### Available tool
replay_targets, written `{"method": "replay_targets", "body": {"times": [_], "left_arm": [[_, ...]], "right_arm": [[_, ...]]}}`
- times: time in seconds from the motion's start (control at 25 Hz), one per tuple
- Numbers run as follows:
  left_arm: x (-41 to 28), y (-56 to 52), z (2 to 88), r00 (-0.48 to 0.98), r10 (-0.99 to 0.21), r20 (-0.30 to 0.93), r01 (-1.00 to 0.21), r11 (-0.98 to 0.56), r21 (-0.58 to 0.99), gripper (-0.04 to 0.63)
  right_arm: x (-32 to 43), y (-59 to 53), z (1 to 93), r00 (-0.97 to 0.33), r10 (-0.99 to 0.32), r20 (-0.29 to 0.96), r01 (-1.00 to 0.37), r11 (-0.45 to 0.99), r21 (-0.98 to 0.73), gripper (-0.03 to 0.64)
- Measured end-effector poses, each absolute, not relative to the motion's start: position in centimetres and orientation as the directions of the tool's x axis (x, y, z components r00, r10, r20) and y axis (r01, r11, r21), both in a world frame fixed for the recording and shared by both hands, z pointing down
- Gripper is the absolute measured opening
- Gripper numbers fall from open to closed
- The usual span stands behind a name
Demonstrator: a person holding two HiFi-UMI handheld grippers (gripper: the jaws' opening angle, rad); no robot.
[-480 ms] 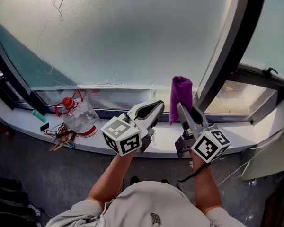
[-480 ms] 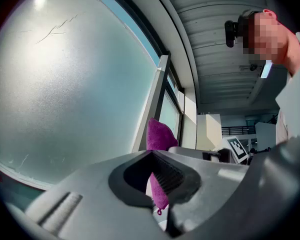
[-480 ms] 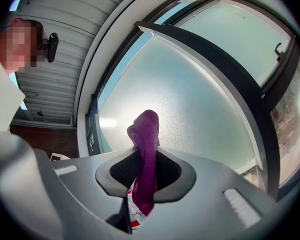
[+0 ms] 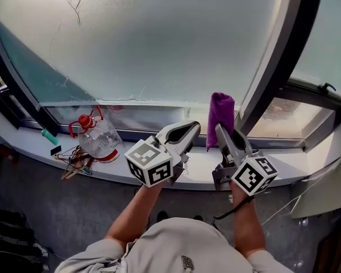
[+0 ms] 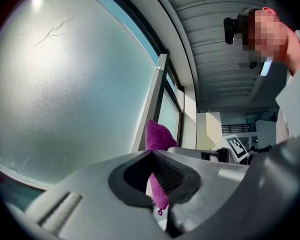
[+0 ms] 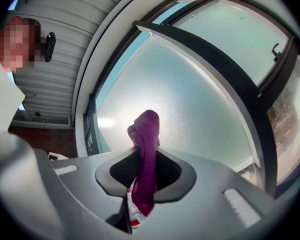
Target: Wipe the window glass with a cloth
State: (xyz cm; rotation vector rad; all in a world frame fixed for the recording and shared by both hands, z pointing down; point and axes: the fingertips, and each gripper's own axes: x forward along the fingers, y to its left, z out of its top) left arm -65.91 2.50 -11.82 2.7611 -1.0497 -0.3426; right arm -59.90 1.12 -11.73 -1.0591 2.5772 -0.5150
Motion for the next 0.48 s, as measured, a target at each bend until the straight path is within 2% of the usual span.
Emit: {"method": "replay_targets", "body": {"times": [0.24, 0.48], "left_arm": [[-65.1, 2.8, -11.2, 0.746, -0.653, -0.131, -0.617, -0.752, 0.231, 0.000], [-62.3, 3.1, -10.0, 0.801, -0.589, -0.112, -0.557, -0.800, 0.223, 0.000]], "right_arm": [[-59.6, 1.7, -11.2, -0.669, -0.733, -0.123, -0.633, 0.649, -0.421, 0.095], [-56.4, 2.6, -8.7, -0.593, -0.801, -0.080, -0.699, 0.561, -0.443, 0.095]]}}
